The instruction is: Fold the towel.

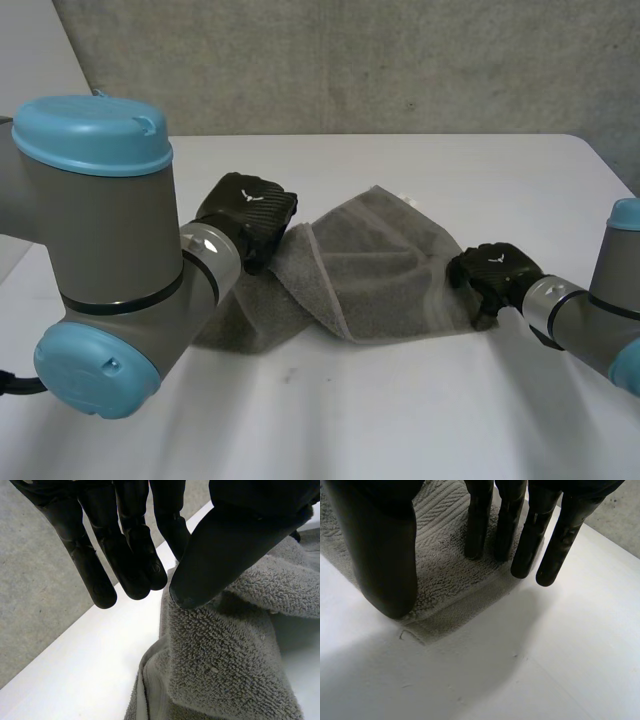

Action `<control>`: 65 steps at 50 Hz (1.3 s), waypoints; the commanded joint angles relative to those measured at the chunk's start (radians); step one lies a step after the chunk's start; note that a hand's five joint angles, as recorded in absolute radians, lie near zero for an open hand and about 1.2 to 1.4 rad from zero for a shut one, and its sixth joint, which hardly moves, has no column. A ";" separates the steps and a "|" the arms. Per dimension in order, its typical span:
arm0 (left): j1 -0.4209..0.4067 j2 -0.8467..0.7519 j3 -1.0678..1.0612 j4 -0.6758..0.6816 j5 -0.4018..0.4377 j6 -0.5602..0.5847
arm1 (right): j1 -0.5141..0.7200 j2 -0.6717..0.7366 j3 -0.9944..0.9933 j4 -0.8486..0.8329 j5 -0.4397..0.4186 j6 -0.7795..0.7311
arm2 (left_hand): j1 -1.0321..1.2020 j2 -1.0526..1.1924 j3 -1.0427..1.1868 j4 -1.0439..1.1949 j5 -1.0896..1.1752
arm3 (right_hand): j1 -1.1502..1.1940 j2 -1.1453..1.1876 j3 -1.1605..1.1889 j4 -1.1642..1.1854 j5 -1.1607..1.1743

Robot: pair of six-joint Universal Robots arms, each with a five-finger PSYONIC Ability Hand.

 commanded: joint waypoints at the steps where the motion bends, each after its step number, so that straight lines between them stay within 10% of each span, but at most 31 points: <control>1: 0.000 -0.009 0.000 0.001 0.000 0.002 | 0.007 0.024 -0.034 0.000 0.003 0.000 | 0.208 0.180 0.180 0.178 0.195 | 0.106 0.114 0.106 0.108 0.102; 24: 0.012 -0.024 0.003 0.006 0.002 0.002 | 0.028 0.058 -0.117 0.003 0.003 0.014 | 0.208 0.180 0.180 0.178 0.195 | 0.819 0.826 0.818 0.820 0.814; 37: 0.051 -0.018 0.023 0.036 -0.003 0.000 | 0.043 -0.115 -0.156 0.065 0.003 0.017 | 0.208 0.180 0.180 0.178 0.195 | 0.819 0.827 0.819 0.820 0.814; 47: 0.071 0.114 0.081 0.036 -0.012 -0.151 | 0.034 -0.425 -0.313 0.334 0.010 0.013 | 0.208 0.180 0.180 0.178 0.195 | 0.819 0.827 0.819 0.820 0.814; 65: 0.071 0.438 0.081 0.029 -0.015 -0.310 | 0.039 -0.536 -0.795 0.756 0.007 0.013 | 0.208 0.180 0.180 0.178 0.195 | 0.819 0.827 0.819 0.820 0.814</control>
